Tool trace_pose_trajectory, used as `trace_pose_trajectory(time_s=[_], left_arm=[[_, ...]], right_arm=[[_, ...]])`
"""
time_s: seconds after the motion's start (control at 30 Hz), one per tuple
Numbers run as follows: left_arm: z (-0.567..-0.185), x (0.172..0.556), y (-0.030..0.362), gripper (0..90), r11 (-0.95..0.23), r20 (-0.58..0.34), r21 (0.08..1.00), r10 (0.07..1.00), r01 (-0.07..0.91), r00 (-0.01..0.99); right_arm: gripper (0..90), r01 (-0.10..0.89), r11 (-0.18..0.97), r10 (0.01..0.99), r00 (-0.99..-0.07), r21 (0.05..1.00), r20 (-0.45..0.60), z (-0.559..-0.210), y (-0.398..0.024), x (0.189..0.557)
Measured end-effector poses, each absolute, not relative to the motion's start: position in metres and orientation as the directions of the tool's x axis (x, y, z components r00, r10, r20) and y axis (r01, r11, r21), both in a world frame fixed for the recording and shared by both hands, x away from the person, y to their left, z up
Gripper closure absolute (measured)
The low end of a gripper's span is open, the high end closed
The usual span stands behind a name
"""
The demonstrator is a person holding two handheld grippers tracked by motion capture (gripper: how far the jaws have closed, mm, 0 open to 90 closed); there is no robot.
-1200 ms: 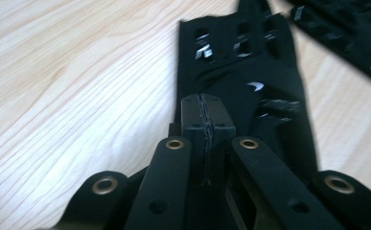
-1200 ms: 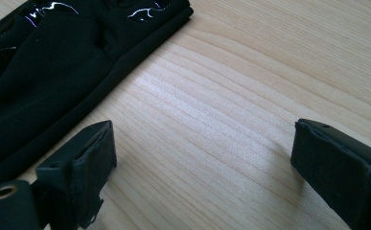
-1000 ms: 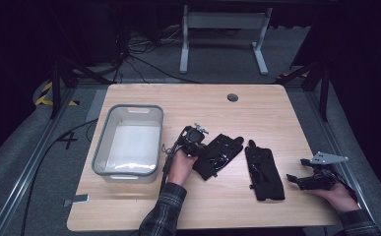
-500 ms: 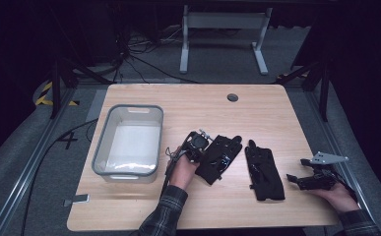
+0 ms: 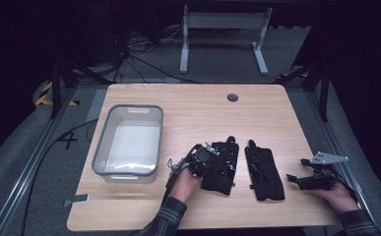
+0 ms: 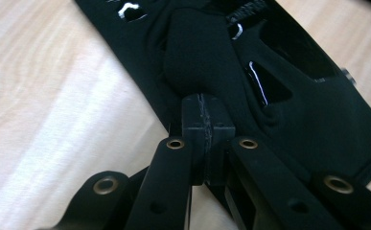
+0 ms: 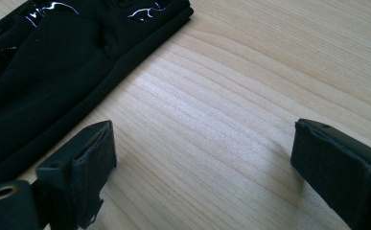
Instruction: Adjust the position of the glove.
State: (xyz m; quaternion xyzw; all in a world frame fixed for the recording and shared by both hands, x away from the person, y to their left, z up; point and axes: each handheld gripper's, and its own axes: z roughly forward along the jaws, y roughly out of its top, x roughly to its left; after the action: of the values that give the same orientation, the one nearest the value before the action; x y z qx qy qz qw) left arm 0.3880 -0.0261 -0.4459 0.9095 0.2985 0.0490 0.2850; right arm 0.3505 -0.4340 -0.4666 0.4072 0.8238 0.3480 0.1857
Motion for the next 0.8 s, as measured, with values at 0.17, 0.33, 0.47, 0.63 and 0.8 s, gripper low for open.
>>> trace_pose_trajectory(time_s=[0.17,0.33,0.47,0.63,0.8], left_arm=[[-0.446,0.381,-0.034,89.7,-0.687,-0.073,0.544,0.534,0.482,0.842],[-0.446,0.378,-0.041,89.7,-0.699,-0.079,0.548,0.505,0.46,0.86],[-0.446,0.375,-0.046,89.7,-0.705,-0.086,0.551,0.485,0.447,0.87],[-0.447,0.372,-0.051,89.7,-0.711,-0.104,0.552,0.461,0.437,0.881],[-0.446,0.372,-0.051,88.9,-0.712,-0.108,0.555,0.452,0.431,0.885]], right_arm=[[8.8,0.542,0.425,0.801,-0.598,0.725,-0.022,-0.467,-0.434,0.351],[8.8,0.542,0.425,0.801,-0.598,0.725,-0.022,-0.467,-0.434,0.351],[8.8,0.542,0.425,0.801,-0.598,0.725,-0.022,-0.467,-0.434,0.351],[8.8,0.542,0.425,0.801,-0.598,0.725,-0.022,-0.467,-0.434,0.351],[8.8,0.542,0.425,0.801,-0.598,0.725,-0.022,-0.467,-0.434,0.351]])
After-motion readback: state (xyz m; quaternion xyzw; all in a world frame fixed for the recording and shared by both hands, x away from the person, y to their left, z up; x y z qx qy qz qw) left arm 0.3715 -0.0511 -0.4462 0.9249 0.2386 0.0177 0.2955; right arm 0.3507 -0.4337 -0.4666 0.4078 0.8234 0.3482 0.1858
